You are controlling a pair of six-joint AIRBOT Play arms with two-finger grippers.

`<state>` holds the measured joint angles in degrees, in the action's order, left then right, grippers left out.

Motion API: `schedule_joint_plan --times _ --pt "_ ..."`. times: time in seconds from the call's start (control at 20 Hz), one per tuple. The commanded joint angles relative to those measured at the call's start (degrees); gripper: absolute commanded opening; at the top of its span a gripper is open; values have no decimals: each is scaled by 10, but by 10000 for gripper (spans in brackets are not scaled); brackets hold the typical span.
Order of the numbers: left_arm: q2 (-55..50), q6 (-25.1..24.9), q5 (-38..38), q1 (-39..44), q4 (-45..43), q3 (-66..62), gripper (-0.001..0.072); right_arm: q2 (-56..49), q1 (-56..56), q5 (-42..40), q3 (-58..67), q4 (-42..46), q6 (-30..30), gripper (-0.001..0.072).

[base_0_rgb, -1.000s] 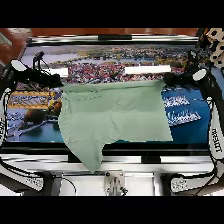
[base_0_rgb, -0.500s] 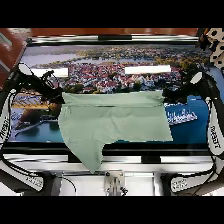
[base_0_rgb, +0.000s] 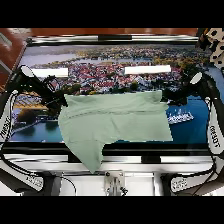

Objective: Fold the shirts.

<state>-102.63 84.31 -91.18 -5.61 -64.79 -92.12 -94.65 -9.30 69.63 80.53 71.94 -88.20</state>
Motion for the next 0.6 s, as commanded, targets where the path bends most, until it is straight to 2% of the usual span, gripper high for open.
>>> schedule_joint_plan --times 0.0,0.1,0.15,0.25,0.4,0.45,0.55 --pt "31 4 -39 -13 3 -2 541 40 -10 69 1 12 38 535" --pt "78 10 -85 -19 8 31 511 78 -39 146 1 55 54 534" --pt "115 6 -83 -20 9 75 465 95 -61 184 1 77 65 534" --pt "206 -11 -35 -26 9 212 451 127 -125 245 0 89 86 534" --pt "330 -36 21 -71 62 438 455 171 -213 237 -4 26 84 533" --pt "356 -52 25 -92 91 492 481 182 -233 228 -4 4 84 532" --pt "390 -64 41 -123 108 569 484 191 -252 217 -4 -5 84 533"
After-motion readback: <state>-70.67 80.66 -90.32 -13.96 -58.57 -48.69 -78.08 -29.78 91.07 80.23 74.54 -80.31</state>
